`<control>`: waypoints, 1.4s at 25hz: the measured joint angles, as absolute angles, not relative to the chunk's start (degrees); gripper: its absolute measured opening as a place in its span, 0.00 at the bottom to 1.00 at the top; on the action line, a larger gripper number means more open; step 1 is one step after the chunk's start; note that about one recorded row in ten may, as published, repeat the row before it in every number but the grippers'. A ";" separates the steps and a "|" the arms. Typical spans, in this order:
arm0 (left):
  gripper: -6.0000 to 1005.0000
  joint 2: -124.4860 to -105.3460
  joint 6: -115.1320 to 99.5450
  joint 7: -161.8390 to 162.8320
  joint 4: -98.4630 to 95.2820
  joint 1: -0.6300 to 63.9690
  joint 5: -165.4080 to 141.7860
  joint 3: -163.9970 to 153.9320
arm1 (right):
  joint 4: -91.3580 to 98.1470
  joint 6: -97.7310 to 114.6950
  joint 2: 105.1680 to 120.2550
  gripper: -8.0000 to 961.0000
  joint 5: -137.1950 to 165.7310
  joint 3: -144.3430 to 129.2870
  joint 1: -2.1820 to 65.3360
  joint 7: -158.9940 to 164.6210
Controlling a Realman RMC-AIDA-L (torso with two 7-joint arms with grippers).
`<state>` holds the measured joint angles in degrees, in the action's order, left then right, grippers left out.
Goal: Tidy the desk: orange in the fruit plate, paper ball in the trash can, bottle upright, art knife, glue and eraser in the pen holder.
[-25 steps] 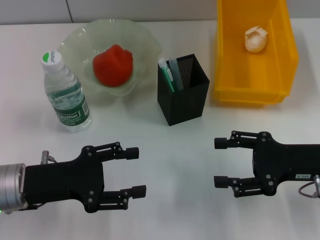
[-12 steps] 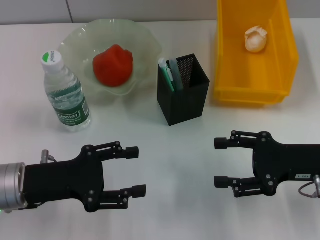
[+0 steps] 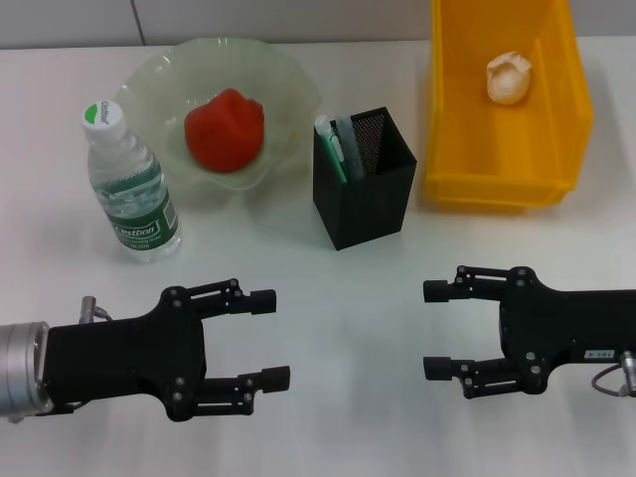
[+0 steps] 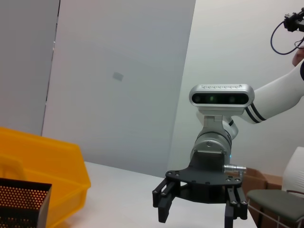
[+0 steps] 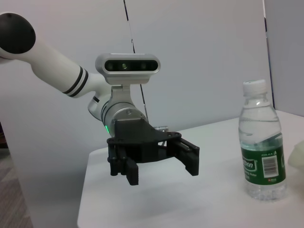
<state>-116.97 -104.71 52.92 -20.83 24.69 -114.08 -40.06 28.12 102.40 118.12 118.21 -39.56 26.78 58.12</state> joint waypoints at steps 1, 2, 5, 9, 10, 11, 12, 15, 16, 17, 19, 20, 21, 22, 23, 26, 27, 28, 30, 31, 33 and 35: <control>0.78 -116.94 -104.71 52.92 -20.83 24.66 -114.08 -40.03 | 28.12 102.44 118.12 0.85 118.21 -39.57 26.79 58.13; 0.78 -116.92 -104.71 52.92 -20.83 24.64 -114.08 -40.01 | 28.12 102.44 118.12 0.85 118.22 -39.56 26.79 58.15; 0.78 -116.90 -104.71 52.90 -20.83 24.54 -114.08 -39.99 | 28.12 102.44 118.12 0.85 118.22 -39.55 26.81 58.15; 0.78 -116.96 -104.71 52.79 -20.83 24.39 -114.07 -39.99 | 28.12 102.44 118.12 0.85 118.22 -39.54 26.94 58.16; 0.78 -116.96 -104.71 52.79 -20.83 24.40 -114.07 -39.99 | 28.12 102.44 118.12 0.85 118.22 -39.54 26.97 58.17; 0.78 -116.97 -104.72 52.79 -20.83 24.42 -114.08 -39.99 | 28.12 102.46 118.12 0.85 118.22 -39.55 26.98 58.17; 0.78 -116.97 -104.71 52.80 -20.83 24.44 -114.07 -40.01 | 28.12 102.49 118.12 0.85 118.22 -39.54 26.98 58.18; 0.78 -116.98 -104.71 52.82 -20.83 24.53 -114.07 -40.03 | 28.12 102.55 118.12 0.85 118.22 -39.54 26.99 58.18; 0.78 -116.98 -104.71 52.82 -20.83 24.56 -114.07 -40.01 | 28.12 102.55 118.12 0.85 118.22 -39.54 26.99 58.19; 0.78 -116.98 -104.70 52.82 -20.82 24.60 -114.08 -39.99 | 28.12 102.55 118.12 0.85 118.22 -39.55 26.99 58.18; 0.78 -116.98 -104.70 52.82 -20.83 24.66 -114.08 -39.97 | 28.12 102.54 118.12 0.85 118.22 -39.54 26.99 58.18; 0.78 -116.98 -104.70 52.82 -20.83 24.66 -114.08 -39.97 | 28.12 102.54 118.12 0.85 118.22 -39.54 26.99 58.18; 0.78 -116.98 -104.69 52.81 -20.82 24.68 -114.07 -39.97 | 28.12 102.54 118.12 0.85 118.22 -39.54 26.99 58.19; 0.78 -116.98 -104.68 52.80 -20.83 24.70 -114.07 -39.97 | 28.12 102.54 118.12 0.85 118.22 -39.55 26.98 58.18; 0.78 -116.98 -104.67 52.79 -20.83 24.72 -114.07 -39.98 | 28.12 102.54 118.12 0.85 118.22 -39.55 26.99 58.19; 0.78 -117.09 -104.69 52.67 -20.83 24.76 -113.93 -40.12 | 28.12 102.34 118.12 0.85 118.22 -39.54 26.98 58.18; 0.78 -117.16 -105.02 52.56 -20.83 24.81 -113.83 -40.19 | 28.12 102.27 118.12 0.85 118.22 -39.44 26.97 58.18; 0.78 -117.20 -105.54 52.42 -20.83 24.87 -113.74 -40.19 | 28.12 102.22 118.12 0.85 118.20 -39.34 26.94 58.18; 0.78 -117.36 -106.82 52.03 -20.83 25.09 -113.28 -39.99 | 28.14 102.20 118.12 0.85 118.03 -39.10 26.78 57.94; 0.78 -117.46 -107.50 51.77 -20.83 25.26 -112.87 -39.87 | 28.16 102.19 118.12 0.85 117.89 -39.01 26.69 57.77; 0.78 -117.83 -108.39 51.24 -20.83 25.75 -111.60 -39.76 | 28.17 102.18 118.12 0.85 117.36 -38.74 26.64 57.45; 0.78 -118.22 -108.90 50.61 -20.82 26.34 -109.54 -39.75 | 28.19 102.13 118.12 0.85 116.45 -38.17 26.55 57.10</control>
<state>-118.22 -108.90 50.61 -20.82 26.34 -109.54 -39.75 28.19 102.13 118.12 116.45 -38.17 26.55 57.10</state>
